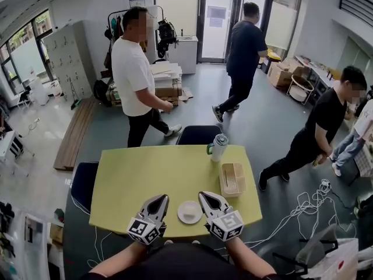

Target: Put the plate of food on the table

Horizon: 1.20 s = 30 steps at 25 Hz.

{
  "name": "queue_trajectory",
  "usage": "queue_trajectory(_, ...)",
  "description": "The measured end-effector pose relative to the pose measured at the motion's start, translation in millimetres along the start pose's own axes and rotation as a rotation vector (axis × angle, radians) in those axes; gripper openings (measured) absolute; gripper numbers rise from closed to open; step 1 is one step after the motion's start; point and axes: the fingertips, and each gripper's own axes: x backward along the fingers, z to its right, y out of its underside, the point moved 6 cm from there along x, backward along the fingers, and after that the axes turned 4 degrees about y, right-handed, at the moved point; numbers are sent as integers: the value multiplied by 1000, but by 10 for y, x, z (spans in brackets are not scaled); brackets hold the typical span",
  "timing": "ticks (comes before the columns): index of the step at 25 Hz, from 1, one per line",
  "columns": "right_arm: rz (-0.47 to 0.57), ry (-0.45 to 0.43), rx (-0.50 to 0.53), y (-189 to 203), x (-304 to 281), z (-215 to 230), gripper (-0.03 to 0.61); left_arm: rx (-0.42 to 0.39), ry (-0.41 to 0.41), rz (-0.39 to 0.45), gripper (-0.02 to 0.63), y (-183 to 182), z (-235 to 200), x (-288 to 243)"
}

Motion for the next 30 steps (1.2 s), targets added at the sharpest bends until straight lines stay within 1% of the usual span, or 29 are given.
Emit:
queue_trajectory(5,14,42,-15,-21,42,68,12,1,-4,0,8,0,17,13)
queue_trajectory(11,31,57,-3,-19,59,64,12,-1,-14,5,8,-12,-20,28)
queue_trajectory(30,-18,63,14,82,38,-25,12,2,-25,6,8,-17,-18,101)
